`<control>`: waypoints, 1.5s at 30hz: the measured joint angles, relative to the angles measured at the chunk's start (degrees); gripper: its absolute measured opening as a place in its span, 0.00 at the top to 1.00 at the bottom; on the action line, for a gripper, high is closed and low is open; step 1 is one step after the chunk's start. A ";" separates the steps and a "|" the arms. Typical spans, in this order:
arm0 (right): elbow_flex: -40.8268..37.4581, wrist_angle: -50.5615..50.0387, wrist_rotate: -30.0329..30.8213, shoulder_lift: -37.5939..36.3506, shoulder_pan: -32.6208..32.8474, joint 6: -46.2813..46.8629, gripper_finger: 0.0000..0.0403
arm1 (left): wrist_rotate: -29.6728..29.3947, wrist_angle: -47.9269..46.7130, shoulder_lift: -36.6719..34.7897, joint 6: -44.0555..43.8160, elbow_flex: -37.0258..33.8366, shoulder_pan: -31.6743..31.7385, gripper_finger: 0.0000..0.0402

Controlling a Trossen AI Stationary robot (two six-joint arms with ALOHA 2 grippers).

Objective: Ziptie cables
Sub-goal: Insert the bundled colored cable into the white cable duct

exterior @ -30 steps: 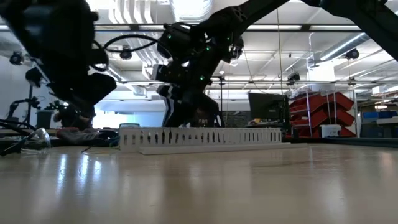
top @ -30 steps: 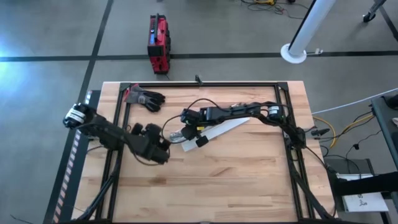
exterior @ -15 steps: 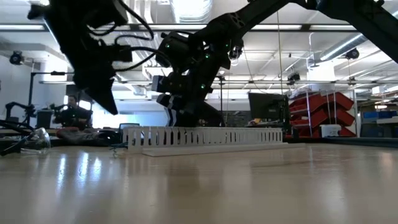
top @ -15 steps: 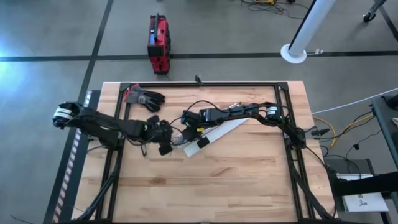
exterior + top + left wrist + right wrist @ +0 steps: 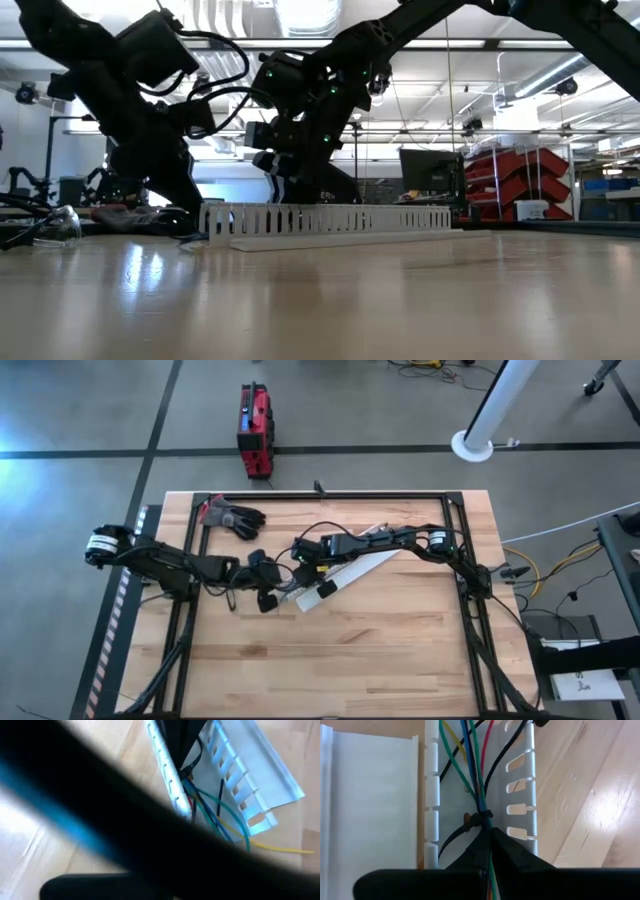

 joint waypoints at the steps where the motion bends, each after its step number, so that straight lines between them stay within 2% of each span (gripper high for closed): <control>1: 0.00 0.00 0.00 0.00 -0.02 0.01 1.00 | 0.31 0.34 0.00 0.40 -0.03 0.00 1.00; 5: 0.00 0.07 0.00 0.00 -0.02 0.01 1.00 | 1.33 0.46 -0.04 0.75 0.29 0.00 0.99; 12: 0.09 0.08 -0.41 -0.05 -0.28 -0.18 1.00 | 12.06 0.42 -0.04 0.57 2.82 -0.09 1.00; 17: 0.11 0.25 0.72 -0.07 -0.42 -0.04 1.00 | 15.75 0.88 -0.07 -0.90 3.75 -0.83 0.99; 25: 0.10 0.13 0.76 -0.07 -0.42 0.07 1.00 | 15.42 0.86 0.03 -4.76 3.72 -1.64 0.99; 28: 0.11 0.13 0.68 -0.07 -0.42 0.61 1.00 | 13.60 0.83 0.94 -6.09 3.68 -1.64 1.00; 32: 0.09 0.10 0.61 -0.07 -0.42 1.61 1.00 | 11.21 0.89 2.90 -7.53 3.24 -1.64 1.00; 45: 0.09 -0.77 1.53 -0.07 -0.52 1.66 1.00 | 11.20 2.07 9.97 -12.98 1.10 -1.64 1.00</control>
